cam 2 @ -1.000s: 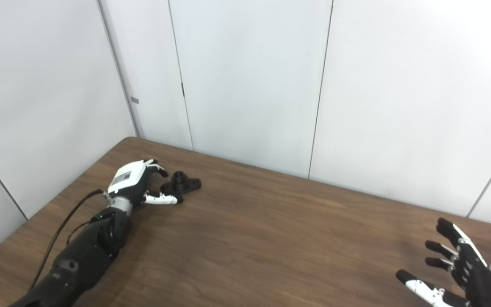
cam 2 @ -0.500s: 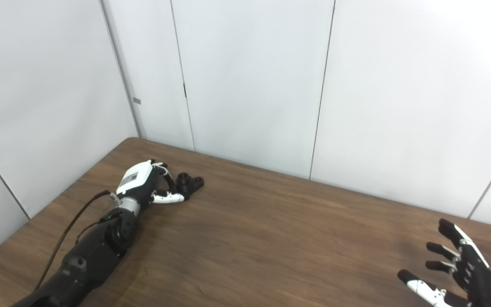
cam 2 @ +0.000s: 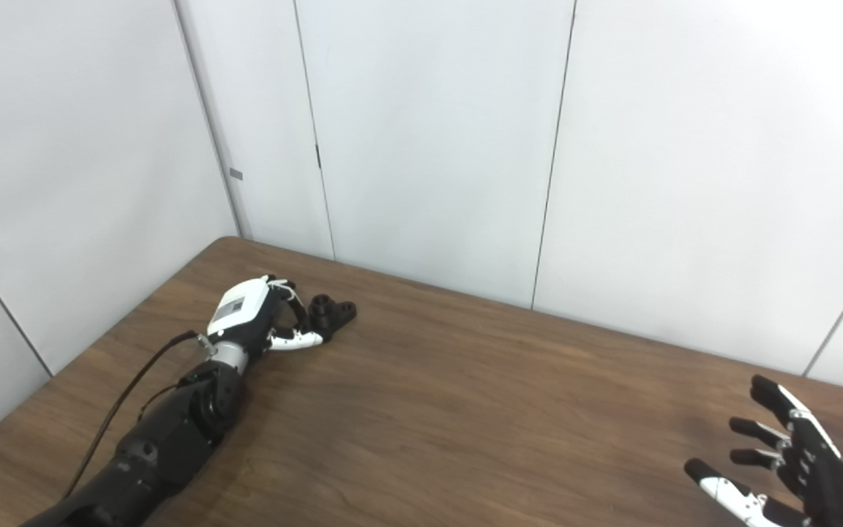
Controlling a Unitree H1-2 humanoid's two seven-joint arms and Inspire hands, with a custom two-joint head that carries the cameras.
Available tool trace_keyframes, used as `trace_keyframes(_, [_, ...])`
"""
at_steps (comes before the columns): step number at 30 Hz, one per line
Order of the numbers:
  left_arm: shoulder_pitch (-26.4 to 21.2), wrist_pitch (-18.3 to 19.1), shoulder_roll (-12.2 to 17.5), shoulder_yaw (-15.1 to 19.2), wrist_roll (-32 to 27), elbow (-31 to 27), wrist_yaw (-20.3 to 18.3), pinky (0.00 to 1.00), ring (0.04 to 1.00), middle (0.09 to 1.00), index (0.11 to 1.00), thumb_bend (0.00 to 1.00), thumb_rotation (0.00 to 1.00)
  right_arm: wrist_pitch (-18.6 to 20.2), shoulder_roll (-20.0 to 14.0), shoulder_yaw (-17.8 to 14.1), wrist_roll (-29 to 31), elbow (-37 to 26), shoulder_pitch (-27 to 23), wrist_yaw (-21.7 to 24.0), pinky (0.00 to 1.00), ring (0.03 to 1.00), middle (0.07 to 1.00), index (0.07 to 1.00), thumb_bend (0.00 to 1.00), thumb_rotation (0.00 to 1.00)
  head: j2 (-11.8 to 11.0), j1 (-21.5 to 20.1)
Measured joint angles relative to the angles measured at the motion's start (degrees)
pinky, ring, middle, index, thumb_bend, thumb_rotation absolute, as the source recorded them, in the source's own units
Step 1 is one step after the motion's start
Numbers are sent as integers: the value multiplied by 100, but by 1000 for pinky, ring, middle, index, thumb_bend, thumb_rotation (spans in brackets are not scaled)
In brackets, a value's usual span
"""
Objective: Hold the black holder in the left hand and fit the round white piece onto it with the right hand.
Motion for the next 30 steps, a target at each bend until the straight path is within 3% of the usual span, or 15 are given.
trace_keyframes(3, [31, -38, 1, -86, 2, -100, -2, 1000, 975, 873, 486, 524, 58, 0, 7, 3, -19, 2, -6, 0, 590, 734, 856, 845, 506, 0, 0, -35])
trace_keyframes(10, [255, -653, 16, -529, 8, -669, -146, 979, 985, 905, 486, 524, 58, -58, 91, -13, 147, 172, -70, 0, 617, 762, 881, 852, 496, 0, 9, -325])
trace_keyframes(14, [440, -953, 2, -708, 3, -1138, -383, 973, 994, 913, 485, 524, 57, -102, 99, -10, 82, 276, -79, -19, 616, 749, 869, 855, 524, 0, 35, -483])
trace_keyframes(20, [678, -1145, -13, -900, 25, -1872, -861, 970, 997, 923, 485, 524, 60, -296, 95, -1, -8, 451, -82, -72, 614, 742, 867, 846, 583, 111, 123, -800])
trace_keyframes(30, [736, -1654, -250, -1214, 27, -2421, -1591, 955, 983, 911, 484, 524, 59, -594, 106, 48, -97, 678, -77, -157, 605, 755, 876, 847, 602, 175, 351, -1485])
